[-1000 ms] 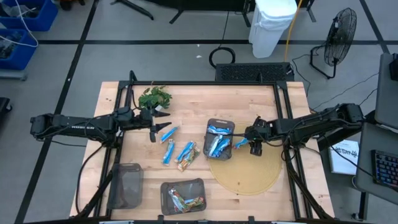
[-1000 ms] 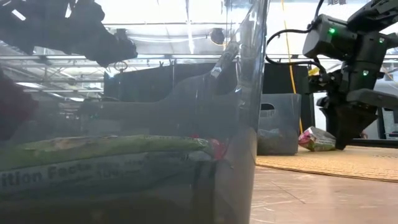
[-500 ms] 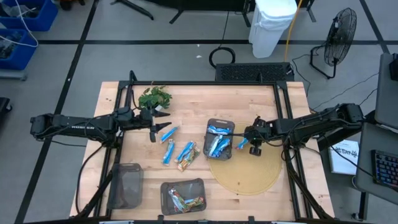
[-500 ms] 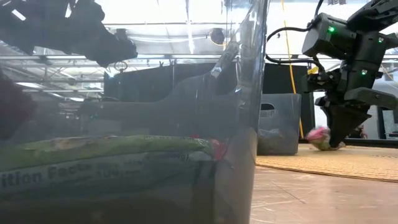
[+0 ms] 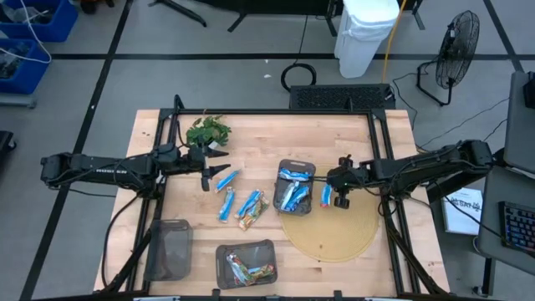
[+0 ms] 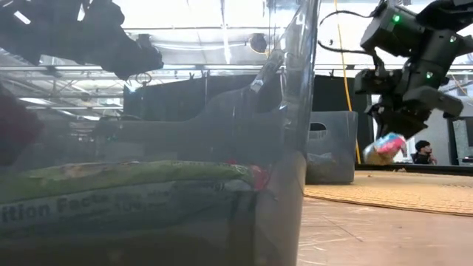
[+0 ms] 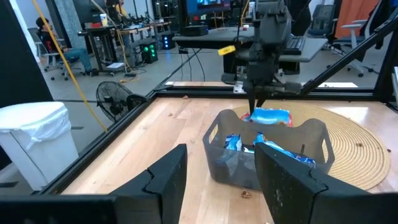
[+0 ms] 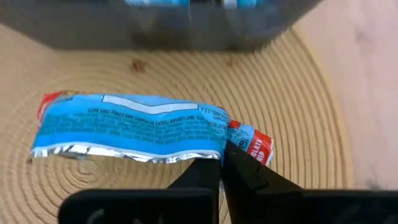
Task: Pick and place Granola Bars by type
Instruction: Put the red granola bar into the bottom right black bin
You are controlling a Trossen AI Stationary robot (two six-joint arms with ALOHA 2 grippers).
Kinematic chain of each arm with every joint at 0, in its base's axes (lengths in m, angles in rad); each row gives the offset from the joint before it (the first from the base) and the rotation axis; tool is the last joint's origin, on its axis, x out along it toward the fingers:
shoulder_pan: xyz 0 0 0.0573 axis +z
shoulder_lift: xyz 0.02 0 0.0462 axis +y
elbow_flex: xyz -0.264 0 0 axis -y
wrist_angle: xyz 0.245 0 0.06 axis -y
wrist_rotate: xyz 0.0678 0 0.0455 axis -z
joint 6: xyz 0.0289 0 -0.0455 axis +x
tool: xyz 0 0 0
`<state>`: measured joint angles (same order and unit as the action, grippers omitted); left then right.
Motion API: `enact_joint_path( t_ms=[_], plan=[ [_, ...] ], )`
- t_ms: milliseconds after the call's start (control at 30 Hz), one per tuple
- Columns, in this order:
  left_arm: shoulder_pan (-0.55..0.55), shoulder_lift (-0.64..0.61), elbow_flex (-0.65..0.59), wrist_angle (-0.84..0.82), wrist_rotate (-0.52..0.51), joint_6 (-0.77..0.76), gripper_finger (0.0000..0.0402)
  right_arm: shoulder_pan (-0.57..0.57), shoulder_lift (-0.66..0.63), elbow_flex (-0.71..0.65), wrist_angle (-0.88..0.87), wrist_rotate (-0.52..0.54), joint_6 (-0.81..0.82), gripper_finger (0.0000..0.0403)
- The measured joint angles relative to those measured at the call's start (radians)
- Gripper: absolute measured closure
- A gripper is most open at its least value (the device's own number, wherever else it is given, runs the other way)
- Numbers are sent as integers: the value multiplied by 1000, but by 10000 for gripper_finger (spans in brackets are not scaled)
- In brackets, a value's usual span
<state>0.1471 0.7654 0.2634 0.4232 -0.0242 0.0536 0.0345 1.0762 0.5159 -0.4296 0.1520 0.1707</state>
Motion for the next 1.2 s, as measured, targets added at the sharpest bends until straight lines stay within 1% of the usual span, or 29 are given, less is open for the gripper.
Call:
enact_joint_path(
  t_ms=[100, 233, 333, 433, 533, 700, 933, 1067, 1200],
  plan=[
    [0, 0, 0, 0, 0, 0, 211, 0, -62, 0, 2, -25, 0, 402],
    [0, 0, 0, 0, 0, 0, 211, 0, -147, 0, 75, -113, -11, 402],
    [0, 0, 0, 0, 0, 1, 211, 0, -188, 0, 210, -220, -48, 402],
    [0, 0, 0, 0, 0, 1, 211, 0, -197, 0, 372, -340, -91, 403],
    [0, 0, 0, 3, 0, -4, 211, 0, -177, 0, 516, -411, -112, 403],
    [0, 0, 0, 32, -2, -29, 211, -14, -90, 0, 710, -418, -131, 403],
    [-1, 6, 0, 116, -2, 27, 211, -62, 74, 0, 1083, -418, -138, 403],
    [-21, 50, 1, 178, -3, 103, 211, -108, 138, 0, 1196, -417, -131, 403],
    [-53, 147, 1, 287, -3, 173, 211, -140, 191, 0, 1284, -416, -115, 403]
  ],
)
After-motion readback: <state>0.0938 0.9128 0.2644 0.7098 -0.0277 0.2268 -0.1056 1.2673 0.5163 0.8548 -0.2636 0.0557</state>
